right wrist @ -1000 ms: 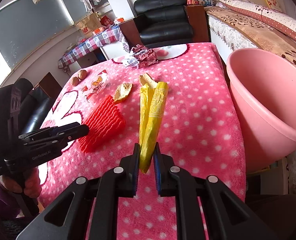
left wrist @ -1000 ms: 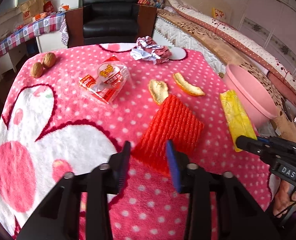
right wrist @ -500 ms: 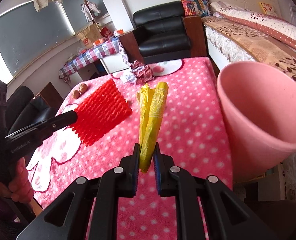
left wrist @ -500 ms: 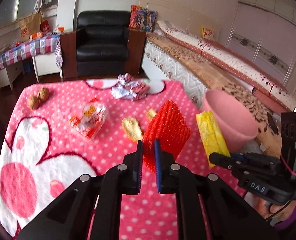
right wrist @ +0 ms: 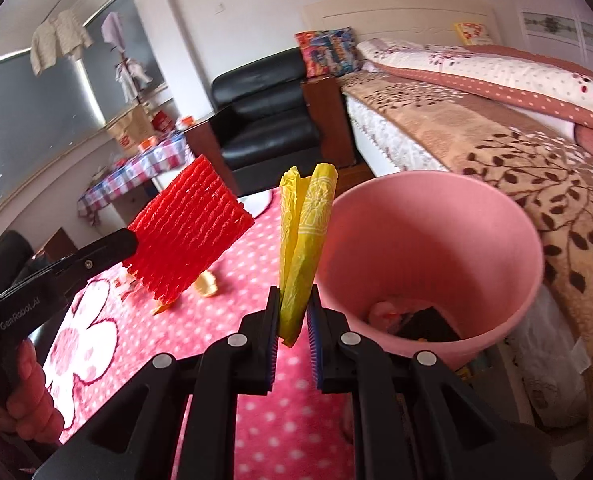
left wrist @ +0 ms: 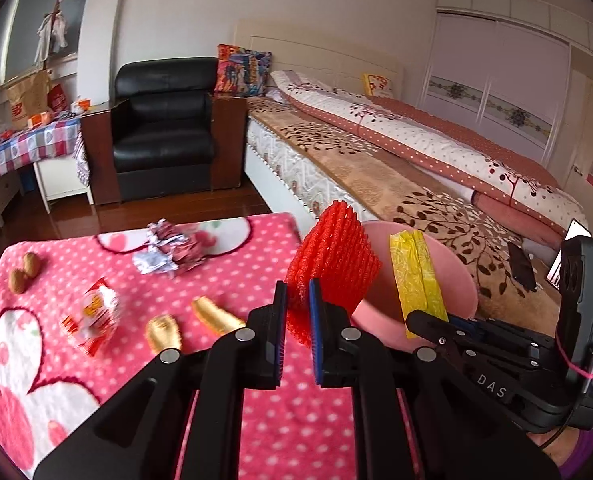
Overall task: Collect trash
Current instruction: 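Carry the red pad and yellow bag with both tools over the bucket, then open both tools to drop the pad and bag into the bucket, then move both open tools back over the table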
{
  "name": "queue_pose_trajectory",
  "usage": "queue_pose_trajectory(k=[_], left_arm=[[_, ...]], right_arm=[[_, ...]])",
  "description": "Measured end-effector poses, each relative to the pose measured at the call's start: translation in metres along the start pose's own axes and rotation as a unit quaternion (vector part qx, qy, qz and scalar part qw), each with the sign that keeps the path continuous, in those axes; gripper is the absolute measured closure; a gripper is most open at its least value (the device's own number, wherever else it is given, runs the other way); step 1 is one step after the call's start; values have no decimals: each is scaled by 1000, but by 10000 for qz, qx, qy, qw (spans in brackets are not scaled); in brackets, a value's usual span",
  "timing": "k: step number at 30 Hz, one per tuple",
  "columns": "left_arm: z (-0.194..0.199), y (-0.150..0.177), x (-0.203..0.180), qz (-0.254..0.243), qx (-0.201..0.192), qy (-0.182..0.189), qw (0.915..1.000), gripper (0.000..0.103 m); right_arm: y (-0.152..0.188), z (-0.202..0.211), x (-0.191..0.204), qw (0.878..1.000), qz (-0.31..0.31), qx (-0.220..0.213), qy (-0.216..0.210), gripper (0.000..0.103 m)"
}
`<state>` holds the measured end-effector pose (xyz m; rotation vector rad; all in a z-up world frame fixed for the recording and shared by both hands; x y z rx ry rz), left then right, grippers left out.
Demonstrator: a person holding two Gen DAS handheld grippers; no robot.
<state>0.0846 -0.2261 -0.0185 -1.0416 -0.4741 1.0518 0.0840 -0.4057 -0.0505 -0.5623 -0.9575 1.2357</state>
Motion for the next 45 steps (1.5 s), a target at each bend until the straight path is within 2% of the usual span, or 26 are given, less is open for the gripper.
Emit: queue_pose_trajectory(k=[11,21,23,26,28,40,45], left_arm=[[-56,-1,-53,-297,257,135,9991,93],[-94,7,-74,-409,479,131,9979,91],[-100,10,-77,-415,562,152,9974,90],[-104,12,-79,-355,634,255,9970,74],[-104,12,-81,-352,633,310,9969,70],[-84,9,-86,-380,396,381,9978,69],[-74,17,-78,-327,518,299,9977,69]], right_arm=[[-13,-6,-74,9982,-408,-97,429,90],[-11,-26,-104,9967,-586,-68,557,88],[-9,-26,-103,9967,-606,-57,538,82],[-8,-27,-106,9964,-609,-49,591,73],[-7,-28,-109,9961,-633,-50,620,71],[2,-17,-100,9962,-697,-30,523,70],[7,-8,-84,9969,-640,-29,447,70]])
Point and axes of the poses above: each gripper's, at about its wrist camera, not at the fingertips, and z roughly against the way its jaws point, x to its left, y to its underside, the point moved 7 cm from there along -z, roughly the way its jaws point, and after that the axes turned 7 degrees about -x, right-handed, at the moved point
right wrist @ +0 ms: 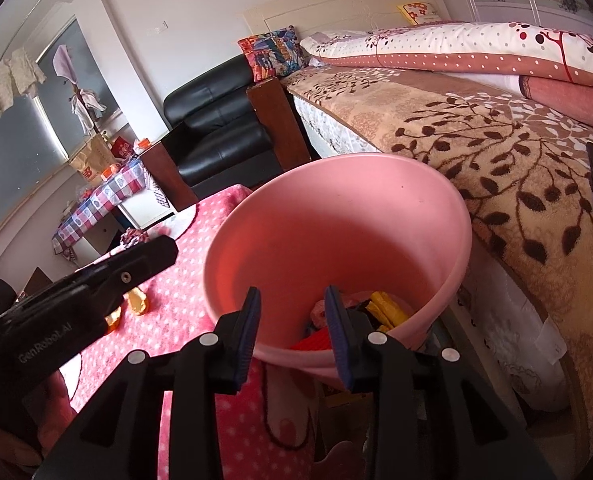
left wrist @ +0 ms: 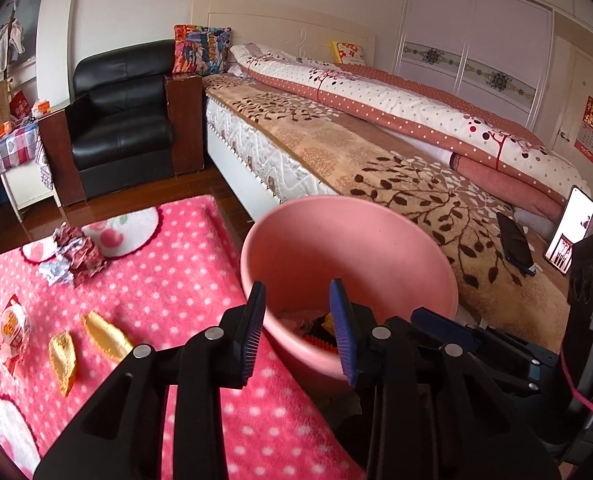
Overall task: Collect trash
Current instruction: 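Move both open tools back over the table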
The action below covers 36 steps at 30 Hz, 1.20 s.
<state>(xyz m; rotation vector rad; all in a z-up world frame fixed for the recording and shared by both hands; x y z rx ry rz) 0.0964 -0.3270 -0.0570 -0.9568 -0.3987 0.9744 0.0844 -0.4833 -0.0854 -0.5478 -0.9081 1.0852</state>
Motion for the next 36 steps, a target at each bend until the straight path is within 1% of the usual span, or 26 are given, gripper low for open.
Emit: queue_pose_trajectory(k=[10,17,20,24,26,28,33,36], left_arm=[[43,25,29,172,-28,-368,9992,70],[84,45,49,180,-276,-638,9974,70],[100,54,53,230,-331,-643,9971,70],[116,60,57,317,-410,-597,9969,70],[123,60,60,371,-475,-575,9965,70],[128,60,60,392,-533,-557,9963,70],[140,63,56,433,-618,-472,9960,69],[147,64,59,482,-682,-454,9955,70]], right_arm=[[22,27,42,9998,81,-44,-181,70],[47,49,71,9994,28,-63,-332,70],[58,59,88,9990,79,-70,-438,70],[64,72,105,9984,287,-126,-462,70],[67,79,110,9983,321,-149,-469,64],[69,83,113,9982,358,-155,-465,61],[72,97,123,9976,512,-238,-406,57],[73,105,127,9972,555,-302,-396,53]])
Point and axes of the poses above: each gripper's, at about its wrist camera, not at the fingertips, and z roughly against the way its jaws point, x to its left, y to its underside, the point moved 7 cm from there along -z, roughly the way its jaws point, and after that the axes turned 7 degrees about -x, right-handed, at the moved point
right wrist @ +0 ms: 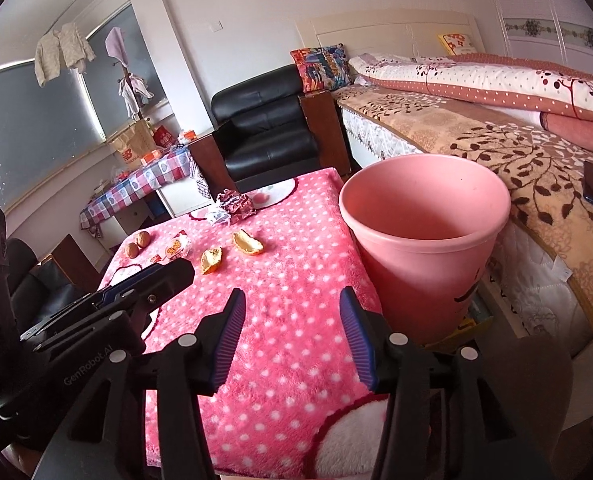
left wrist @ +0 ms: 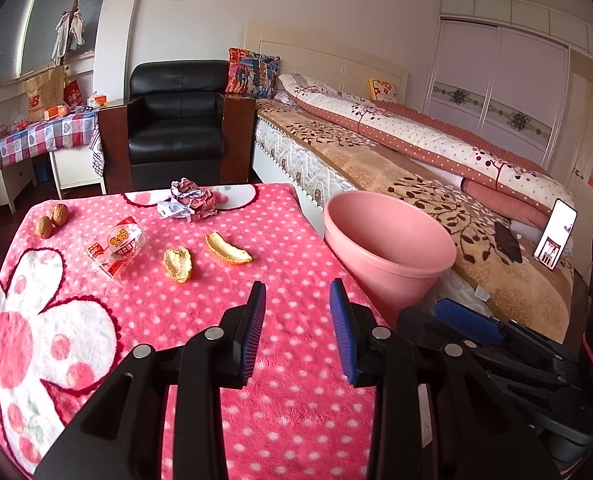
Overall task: Collect trash
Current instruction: 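Move both open tools back over the table, then lower both open tools toward the clear snack packet and yellow peel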
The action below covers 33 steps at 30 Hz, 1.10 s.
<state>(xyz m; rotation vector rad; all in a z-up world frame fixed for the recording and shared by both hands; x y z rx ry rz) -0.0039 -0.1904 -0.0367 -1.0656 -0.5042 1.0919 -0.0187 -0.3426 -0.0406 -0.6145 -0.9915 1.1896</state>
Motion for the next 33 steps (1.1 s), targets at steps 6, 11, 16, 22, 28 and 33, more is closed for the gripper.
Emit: queue_pose_trajectory(k=[6,11,16,22,28,33], left_arm=[[13,1,7,62,-33,-60,10000,70],[22,2,14,188,-57,-56,9998,69],[30,-5,20,247,-219,-45,9994,70],[29,-9,29,376,-273,-93,9989,70],[13,-7,28,485,-149,55,9987,70],[-5,0,21,508,112,197,9985,70]], right_arm=[[0,8,8,10000,35,-14,-24,51],[4,10,16,9999,140,52,64,47],[-2,21,28,9994,284,-196,87,43],[-5,22,37,9988,379,-301,-15,37],[-5,17,31,9988,417,-239,49,37],[-1,12,19,9993,317,-127,173,37]])
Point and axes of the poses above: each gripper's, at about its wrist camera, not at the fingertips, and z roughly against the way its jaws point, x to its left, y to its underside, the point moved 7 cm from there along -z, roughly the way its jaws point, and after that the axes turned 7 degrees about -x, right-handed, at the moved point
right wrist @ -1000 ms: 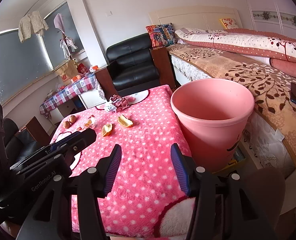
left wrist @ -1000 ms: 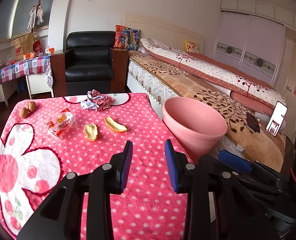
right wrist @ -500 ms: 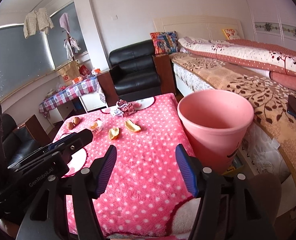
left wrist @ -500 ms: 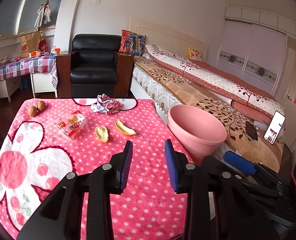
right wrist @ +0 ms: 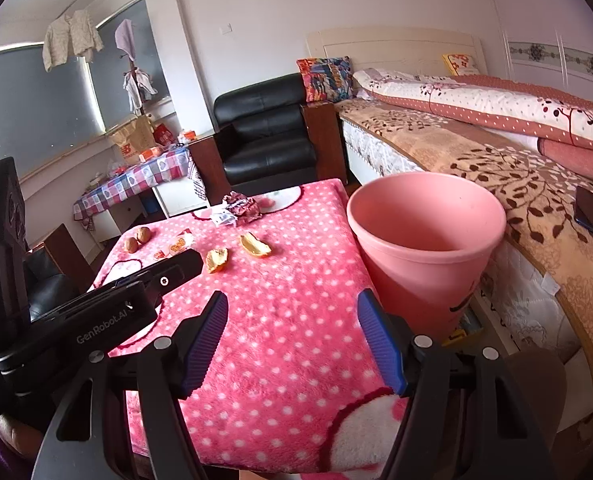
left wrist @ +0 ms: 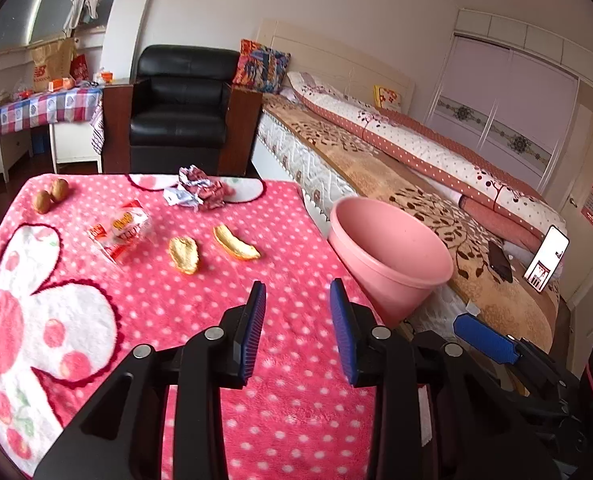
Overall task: Collect trash
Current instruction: 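Lower both open tools toward the clear snack packet and yellow peel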
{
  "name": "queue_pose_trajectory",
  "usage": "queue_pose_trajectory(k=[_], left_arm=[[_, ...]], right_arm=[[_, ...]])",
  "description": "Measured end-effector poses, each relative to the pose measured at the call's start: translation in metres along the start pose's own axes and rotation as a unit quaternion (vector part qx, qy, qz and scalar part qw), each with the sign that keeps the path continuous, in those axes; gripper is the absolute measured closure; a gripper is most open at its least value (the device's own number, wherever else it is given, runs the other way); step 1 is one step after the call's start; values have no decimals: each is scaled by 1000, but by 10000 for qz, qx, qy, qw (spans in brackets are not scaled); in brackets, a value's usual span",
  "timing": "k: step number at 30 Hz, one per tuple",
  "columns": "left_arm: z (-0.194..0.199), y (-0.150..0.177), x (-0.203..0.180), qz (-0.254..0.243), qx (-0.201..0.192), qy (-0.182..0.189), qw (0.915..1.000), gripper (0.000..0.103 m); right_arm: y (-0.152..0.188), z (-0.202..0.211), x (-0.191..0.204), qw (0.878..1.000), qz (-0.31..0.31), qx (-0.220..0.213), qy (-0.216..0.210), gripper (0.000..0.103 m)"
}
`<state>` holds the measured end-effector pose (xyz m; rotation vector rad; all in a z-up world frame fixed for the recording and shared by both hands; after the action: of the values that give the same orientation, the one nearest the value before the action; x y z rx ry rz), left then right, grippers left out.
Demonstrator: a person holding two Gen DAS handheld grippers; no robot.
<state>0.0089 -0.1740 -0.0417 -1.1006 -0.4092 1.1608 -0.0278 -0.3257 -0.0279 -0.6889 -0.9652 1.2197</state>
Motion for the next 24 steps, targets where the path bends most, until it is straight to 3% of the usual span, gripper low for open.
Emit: queue_pose_trajectory(k=[14,24], left_arm=[[-28,-2,2,25,214,133,9997,70],[-30,-3,19,295,255,62,9992,70]], right_arm=[[-2,-17,-9,9999,-16,69,73,37],[1,-28,7,9992,249,217,-203,37]])
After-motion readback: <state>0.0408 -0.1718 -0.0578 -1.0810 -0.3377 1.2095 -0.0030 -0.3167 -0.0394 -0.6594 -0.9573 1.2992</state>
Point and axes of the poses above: each gripper's, at about its wrist camera, not at the fingertips, and z roughly against the way its jaws point, x to its left, y to its underside, the point moved 7 cm from there along -z, roughly the way its jaws point, and after that the axes turned 7 degrees about -x, right-handed, at the moved point
